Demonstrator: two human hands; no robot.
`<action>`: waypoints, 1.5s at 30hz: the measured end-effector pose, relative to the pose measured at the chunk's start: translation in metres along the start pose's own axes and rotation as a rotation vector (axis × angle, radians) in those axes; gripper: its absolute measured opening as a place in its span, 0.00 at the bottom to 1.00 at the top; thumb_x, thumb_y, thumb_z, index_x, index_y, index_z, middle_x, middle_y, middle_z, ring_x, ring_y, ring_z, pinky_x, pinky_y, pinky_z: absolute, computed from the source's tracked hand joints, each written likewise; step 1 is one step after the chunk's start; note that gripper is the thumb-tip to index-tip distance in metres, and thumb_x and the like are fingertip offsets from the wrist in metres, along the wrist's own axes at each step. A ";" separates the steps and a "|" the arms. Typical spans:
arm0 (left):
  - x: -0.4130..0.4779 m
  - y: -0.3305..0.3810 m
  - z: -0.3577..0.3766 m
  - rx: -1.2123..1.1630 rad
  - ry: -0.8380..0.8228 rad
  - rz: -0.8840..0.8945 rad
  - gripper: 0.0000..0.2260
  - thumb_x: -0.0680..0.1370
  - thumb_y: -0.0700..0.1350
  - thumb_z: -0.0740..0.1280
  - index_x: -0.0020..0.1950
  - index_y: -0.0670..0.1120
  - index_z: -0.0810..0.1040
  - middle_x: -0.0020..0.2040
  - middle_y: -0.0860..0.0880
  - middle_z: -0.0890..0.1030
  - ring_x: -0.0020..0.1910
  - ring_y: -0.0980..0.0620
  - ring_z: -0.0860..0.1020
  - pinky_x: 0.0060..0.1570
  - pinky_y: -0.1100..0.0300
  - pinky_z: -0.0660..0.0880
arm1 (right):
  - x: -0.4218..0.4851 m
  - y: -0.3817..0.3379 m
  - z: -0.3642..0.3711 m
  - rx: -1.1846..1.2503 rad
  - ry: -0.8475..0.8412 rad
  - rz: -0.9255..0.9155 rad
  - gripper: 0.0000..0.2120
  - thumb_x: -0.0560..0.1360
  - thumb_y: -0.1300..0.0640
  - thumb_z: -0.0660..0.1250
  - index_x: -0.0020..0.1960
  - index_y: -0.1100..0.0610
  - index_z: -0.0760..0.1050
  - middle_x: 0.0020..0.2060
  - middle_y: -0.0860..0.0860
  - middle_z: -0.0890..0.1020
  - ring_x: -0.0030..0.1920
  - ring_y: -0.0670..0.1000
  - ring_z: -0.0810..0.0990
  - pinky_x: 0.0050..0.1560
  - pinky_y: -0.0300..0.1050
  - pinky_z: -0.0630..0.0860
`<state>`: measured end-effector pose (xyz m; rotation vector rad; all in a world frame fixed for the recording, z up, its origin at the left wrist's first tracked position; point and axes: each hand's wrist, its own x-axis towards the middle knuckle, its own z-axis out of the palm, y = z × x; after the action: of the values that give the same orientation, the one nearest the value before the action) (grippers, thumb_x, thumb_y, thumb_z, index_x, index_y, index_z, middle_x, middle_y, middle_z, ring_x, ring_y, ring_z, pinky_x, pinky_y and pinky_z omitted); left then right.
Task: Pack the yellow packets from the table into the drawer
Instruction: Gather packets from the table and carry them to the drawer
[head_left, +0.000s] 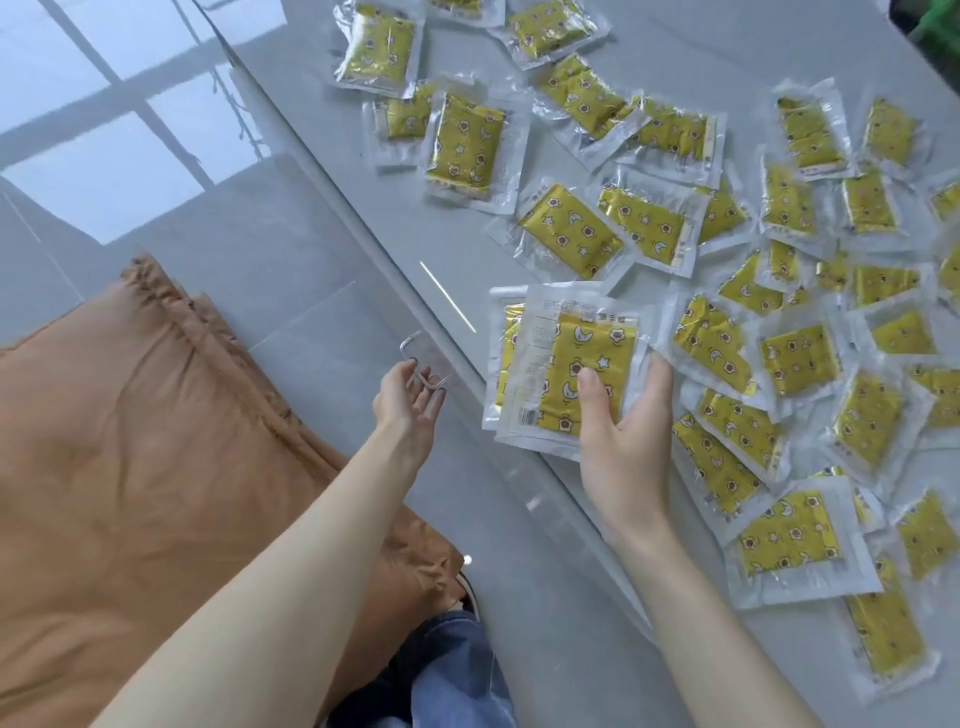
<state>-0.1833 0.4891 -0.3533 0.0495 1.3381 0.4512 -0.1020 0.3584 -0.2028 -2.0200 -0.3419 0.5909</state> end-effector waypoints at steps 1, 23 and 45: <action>-0.003 0.003 -0.004 0.002 0.000 -0.004 0.09 0.76 0.41 0.64 0.55 0.42 0.73 0.43 0.48 0.77 0.38 0.52 0.77 0.43 0.61 0.76 | -0.005 -0.004 0.000 0.023 -0.011 0.005 0.12 0.80 0.60 0.61 0.62 0.54 0.64 0.51 0.36 0.72 0.49 0.23 0.71 0.46 0.17 0.65; -0.054 0.055 -0.147 -0.002 0.011 -0.014 0.07 0.77 0.46 0.61 0.46 0.46 0.77 0.40 0.51 0.77 0.39 0.53 0.76 0.45 0.61 0.74 | -0.095 0.007 0.069 0.057 -0.202 0.102 0.08 0.80 0.61 0.62 0.59 0.56 0.68 0.48 0.43 0.79 0.43 0.31 0.78 0.40 0.24 0.72; -0.159 0.044 -0.099 0.813 -0.406 0.075 0.16 0.77 0.50 0.67 0.59 0.42 0.80 0.54 0.44 0.83 0.54 0.45 0.82 0.57 0.48 0.77 | -0.104 0.006 0.028 0.416 -0.271 0.406 0.14 0.79 0.60 0.64 0.65 0.53 0.71 0.57 0.49 0.82 0.58 0.49 0.81 0.62 0.52 0.75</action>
<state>-0.3147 0.4532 -0.2175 0.8234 1.0416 -0.0689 -0.2050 0.3278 -0.1918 -1.6113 0.0413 1.0977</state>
